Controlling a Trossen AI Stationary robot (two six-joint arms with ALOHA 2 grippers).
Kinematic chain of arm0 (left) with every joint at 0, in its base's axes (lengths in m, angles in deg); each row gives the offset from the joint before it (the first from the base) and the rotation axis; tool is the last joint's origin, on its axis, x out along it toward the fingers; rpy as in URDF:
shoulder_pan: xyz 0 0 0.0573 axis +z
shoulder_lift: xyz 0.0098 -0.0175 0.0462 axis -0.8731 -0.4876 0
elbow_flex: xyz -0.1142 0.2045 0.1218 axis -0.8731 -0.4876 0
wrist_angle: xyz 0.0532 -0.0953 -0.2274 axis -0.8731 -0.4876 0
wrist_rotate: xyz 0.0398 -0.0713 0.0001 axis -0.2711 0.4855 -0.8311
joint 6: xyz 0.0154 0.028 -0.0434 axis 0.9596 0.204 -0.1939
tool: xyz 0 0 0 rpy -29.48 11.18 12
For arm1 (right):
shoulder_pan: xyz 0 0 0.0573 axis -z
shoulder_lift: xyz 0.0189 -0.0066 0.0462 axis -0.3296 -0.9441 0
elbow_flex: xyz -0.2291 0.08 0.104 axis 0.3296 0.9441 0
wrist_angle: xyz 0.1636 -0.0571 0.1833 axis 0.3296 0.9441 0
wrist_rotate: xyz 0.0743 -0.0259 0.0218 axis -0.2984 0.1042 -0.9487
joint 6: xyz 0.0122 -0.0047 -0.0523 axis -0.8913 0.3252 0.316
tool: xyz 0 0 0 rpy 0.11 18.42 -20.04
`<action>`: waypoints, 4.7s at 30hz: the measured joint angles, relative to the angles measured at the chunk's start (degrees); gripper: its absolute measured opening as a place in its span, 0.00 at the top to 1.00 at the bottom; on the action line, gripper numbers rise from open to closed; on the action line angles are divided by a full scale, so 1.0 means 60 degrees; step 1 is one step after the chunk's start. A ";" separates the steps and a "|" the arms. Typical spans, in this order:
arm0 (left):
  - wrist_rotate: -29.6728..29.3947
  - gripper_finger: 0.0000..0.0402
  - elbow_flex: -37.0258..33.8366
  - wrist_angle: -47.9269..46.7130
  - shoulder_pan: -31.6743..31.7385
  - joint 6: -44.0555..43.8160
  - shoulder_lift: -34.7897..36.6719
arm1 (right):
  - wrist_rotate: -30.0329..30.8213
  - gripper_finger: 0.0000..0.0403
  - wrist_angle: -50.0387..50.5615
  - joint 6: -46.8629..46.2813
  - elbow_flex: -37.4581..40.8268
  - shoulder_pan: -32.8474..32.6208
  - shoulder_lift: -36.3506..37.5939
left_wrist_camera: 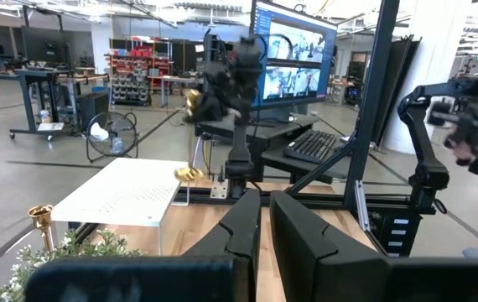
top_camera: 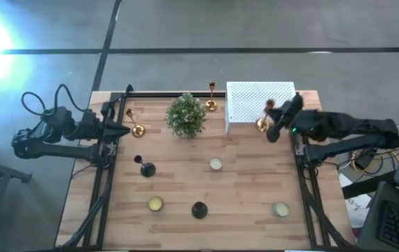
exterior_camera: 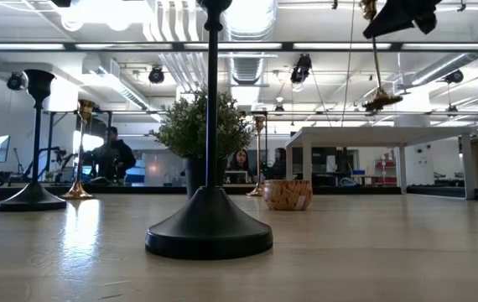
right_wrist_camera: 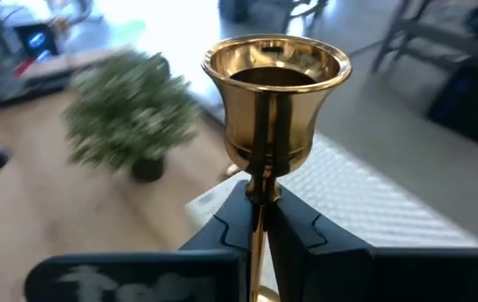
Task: Pick & Place candle stick holders
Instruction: Put the bottom gold candle holder on the shelf, then put the top gold candle holder on the shelf
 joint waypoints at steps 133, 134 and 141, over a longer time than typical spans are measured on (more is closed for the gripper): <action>0.0001 0.91 0.0002 -0.0062 -0.0004 0.0002 -0.0007 | 0.0226 0.49 -0.3900 -0.1055 0.0866 0.7993 -0.3103; 0.0001 0.91 0.0000 -0.0062 -0.0002 0.0003 -0.0007 | 0.0222 0.47 -0.3865 -0.1054 0.0866 0.7993 -0.3103; -0.0001 0.91 0.0001 -0.0062 0.0000 0.0003 -0.0007 | -0.0265 0.35 -0.3395 -0.1086 0.0866 0.7989 -0.2596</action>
